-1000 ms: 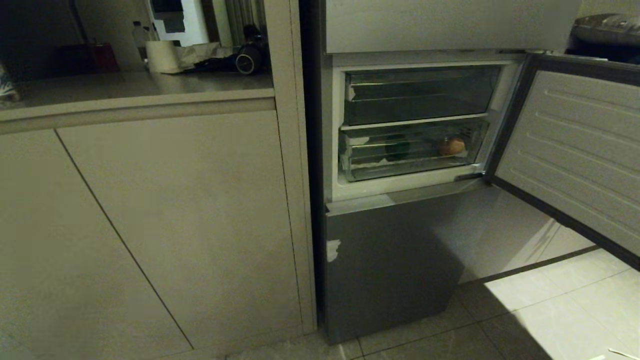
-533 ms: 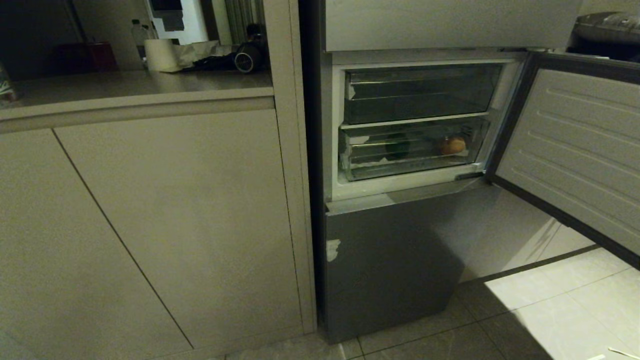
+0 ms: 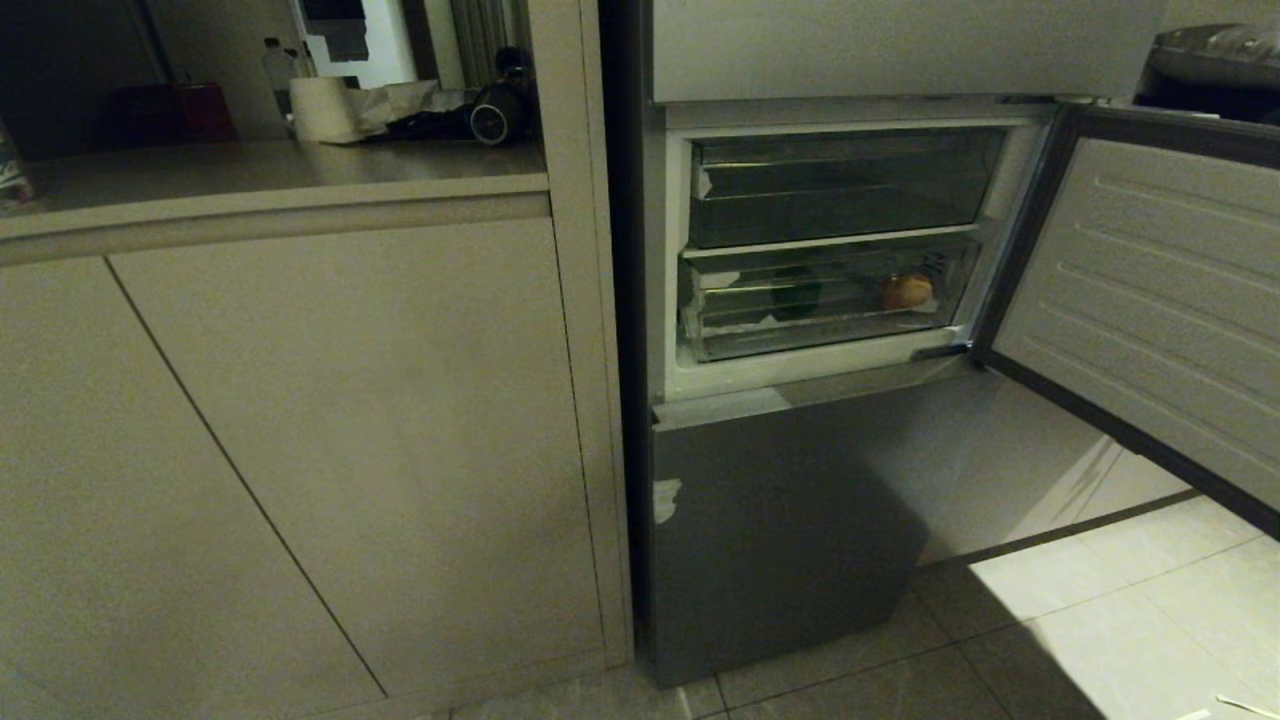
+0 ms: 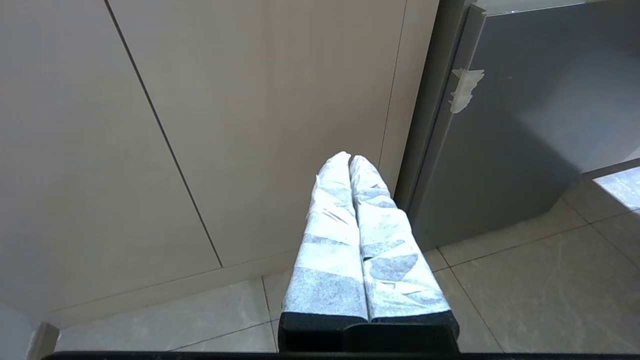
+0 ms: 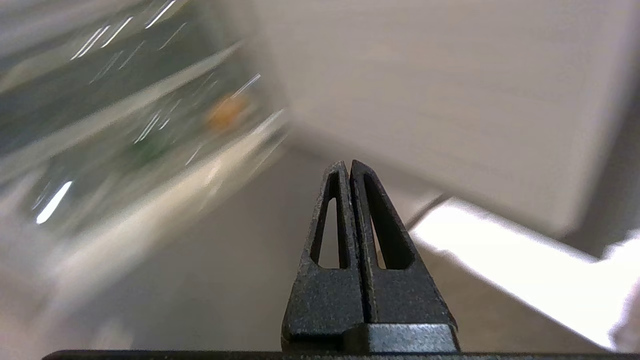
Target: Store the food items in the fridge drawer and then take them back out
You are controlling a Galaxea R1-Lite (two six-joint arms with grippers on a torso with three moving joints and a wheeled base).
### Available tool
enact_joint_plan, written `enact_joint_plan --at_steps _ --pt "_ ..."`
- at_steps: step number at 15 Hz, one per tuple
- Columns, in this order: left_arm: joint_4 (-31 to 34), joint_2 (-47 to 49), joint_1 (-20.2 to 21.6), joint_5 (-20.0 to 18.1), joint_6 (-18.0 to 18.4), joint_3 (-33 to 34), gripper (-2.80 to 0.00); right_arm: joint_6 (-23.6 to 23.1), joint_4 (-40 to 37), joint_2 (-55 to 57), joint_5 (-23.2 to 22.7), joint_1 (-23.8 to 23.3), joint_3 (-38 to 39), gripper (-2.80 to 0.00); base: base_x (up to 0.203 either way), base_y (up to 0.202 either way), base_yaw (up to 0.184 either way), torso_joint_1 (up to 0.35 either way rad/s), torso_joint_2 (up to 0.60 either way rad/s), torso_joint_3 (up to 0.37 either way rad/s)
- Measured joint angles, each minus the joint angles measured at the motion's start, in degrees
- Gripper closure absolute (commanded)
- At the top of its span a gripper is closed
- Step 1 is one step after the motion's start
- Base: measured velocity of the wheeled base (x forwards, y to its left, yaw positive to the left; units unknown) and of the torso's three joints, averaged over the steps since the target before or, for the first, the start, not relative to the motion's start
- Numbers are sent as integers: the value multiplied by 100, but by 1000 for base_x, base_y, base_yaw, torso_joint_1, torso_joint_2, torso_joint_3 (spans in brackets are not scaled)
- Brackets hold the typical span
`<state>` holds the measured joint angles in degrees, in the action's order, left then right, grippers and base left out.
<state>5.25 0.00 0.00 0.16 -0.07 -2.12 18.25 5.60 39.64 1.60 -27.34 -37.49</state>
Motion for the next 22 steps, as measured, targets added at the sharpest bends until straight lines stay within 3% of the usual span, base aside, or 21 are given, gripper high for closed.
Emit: enact_joint_plan --at_steps 4,7,10,12,16,22 --pt "0 0 0 0 0 0 0 309 1382 1459 -723 -2567 -524 0 0 0 0 0 0 0" --pt "0 0 0 0 2 1 0 575 2527 2197 -1103 -3887 -675 0 0 0 0 0 0 0" --pt "0 0 0 0 0 0 0 763 3210 2738 -1334 -4834 -841 0 0 0 0 0 0 0" --pt "0 0 0 -1 0 1 0 850 3400 3086 -1438 -5159 -942 0 0 0 0 0 0 0" --pt "0 0 0 0 2 1 0 873 3643 3892 -1594 -5276 -1135 0 0 0 0 0 0 0" --pt "-2 0 0 0 0 1 0 881 3883 4980 -2466 -5251 -1405 0 0 0 0 0 0 0"
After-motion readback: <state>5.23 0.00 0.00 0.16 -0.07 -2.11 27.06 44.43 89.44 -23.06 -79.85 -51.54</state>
